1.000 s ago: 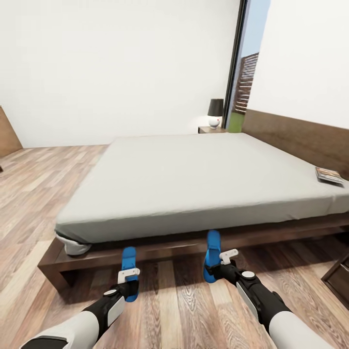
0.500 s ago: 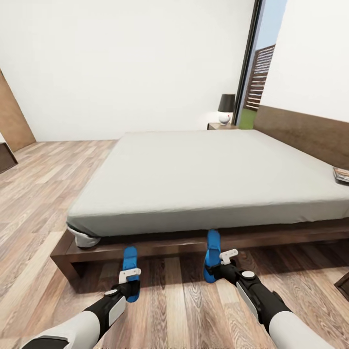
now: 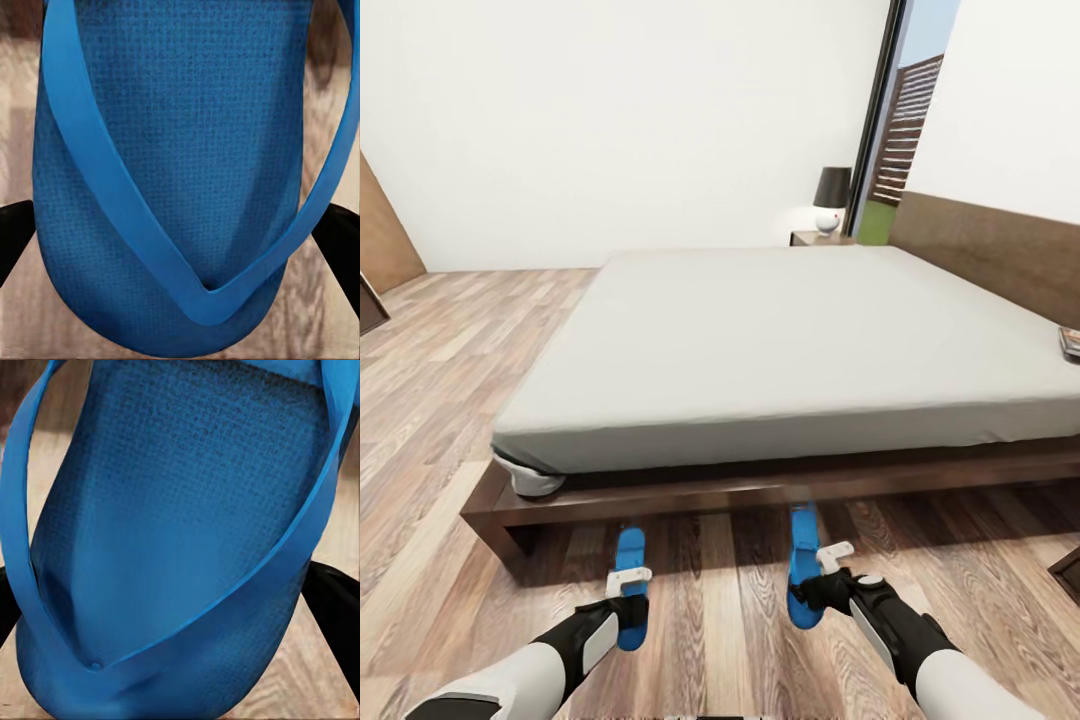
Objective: In the bedroom, move the book from the bed onto either nightstand, and place the two sandals side by side next to the bed.
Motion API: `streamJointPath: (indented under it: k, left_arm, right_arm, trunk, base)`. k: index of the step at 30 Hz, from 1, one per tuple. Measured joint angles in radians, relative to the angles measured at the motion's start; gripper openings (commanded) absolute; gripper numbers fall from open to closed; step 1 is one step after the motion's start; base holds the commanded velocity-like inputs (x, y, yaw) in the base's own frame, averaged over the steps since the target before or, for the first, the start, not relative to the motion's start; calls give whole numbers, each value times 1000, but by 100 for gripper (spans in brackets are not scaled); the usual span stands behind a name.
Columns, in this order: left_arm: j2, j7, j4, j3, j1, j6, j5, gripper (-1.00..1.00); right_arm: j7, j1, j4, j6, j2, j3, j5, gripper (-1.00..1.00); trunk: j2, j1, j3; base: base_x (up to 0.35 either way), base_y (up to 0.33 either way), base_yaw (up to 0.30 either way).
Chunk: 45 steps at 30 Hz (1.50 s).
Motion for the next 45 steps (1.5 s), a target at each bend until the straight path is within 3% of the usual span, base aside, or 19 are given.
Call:
streamJointPath:
  k: [1, 2, 3, 5, 11, 13, 22, 37, 45]
  left_arm:
    - [1, 0, -3, -1, 0, 33, 0, -100]
    - [21, 0, -53, -2, -5, 171, -7, -100]
    - [30, 0, -84, -2, -6, 229, -4, -100]
    - [63, 7, -154, -2, -19, 378, -10, -100]
    - [91, 0, -164, 0, -108, 542, -1, -100]
    - [94, 0, -164, 0, -145, 601, 27, -100]
    - [97, -1, -155, 0, -152, 615, 50, -100]
    - [96, -2, -161, -13, -150, 609, 36, -100]
    - [95, -35, -164, -14, -150, 610, 33, -100]
  right_arm:
    - [1, 0, 16, 1, 2, 8, 0, -100]
    - [2, -4, 32, 7, 11, 40, -1, -100]
    - [-1, -7, 34, 18, 13, 45, 0, -100]
    - [-6, -17, 33, 115, 38, 50, -2, -100]
    - [-12, -96, 48, 183, 77, 49, -3, -100]
    - [-13, -148, 49, 215, 86, 48, -3, -100]
    - [-13, -186, 90, 228, 88, 48, -1, -100]
    - [-9, -187, 81, 227, 88, 49, 3, -100]
    - [-7, -188, 54, 250, 88, 46, -2, -100]
  trunk:
    - [0, 0, -4]
    - [-1, 1, -8]
    - [-1, 1, -11]
    - [-1, 2, -19]
    - [-3, 5, -42]
    - [-3, 6, -50]
    - [-5, 10, -85]
    - [-9, 17, -143]
    - [-11, 20, -174]
  base:
    - [0, 0, 0]
    - [0, 0, 0]
    - [0, 0, 0]
    - [0, 0, 0]
    - [0, 0, 0]
    - [0, 0, 0]
    - [0, 0, 0]
    - [0, 0, 0]
    - [0, 0, 0]
